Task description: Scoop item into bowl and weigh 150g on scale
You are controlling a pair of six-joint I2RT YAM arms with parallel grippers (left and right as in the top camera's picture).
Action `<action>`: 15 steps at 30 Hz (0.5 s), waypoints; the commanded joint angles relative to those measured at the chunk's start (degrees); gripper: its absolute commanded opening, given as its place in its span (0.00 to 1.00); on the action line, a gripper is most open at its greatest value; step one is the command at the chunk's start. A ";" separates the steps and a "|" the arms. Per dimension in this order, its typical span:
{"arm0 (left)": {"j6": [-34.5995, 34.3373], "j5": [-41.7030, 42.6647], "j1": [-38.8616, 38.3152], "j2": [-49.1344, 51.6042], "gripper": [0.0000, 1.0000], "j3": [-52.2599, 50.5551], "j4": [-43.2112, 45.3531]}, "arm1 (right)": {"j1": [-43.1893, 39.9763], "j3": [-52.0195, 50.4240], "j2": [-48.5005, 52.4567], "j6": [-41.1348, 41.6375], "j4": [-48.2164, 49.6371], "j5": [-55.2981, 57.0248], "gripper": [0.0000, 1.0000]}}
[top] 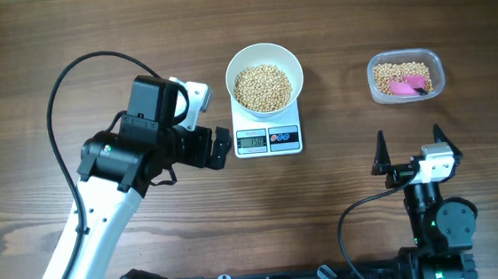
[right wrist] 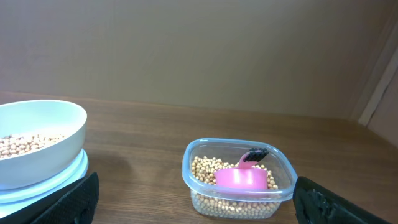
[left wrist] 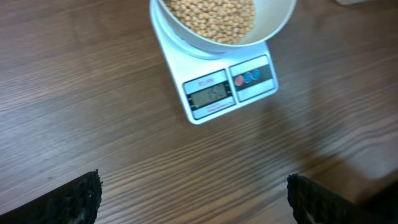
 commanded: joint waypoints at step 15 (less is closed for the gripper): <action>1.07 -5.16 10.93 -28.13 1.00 -28.09 23.69 | 0.31 -0.24 -0.68 0.83 0.13 0.76 1.00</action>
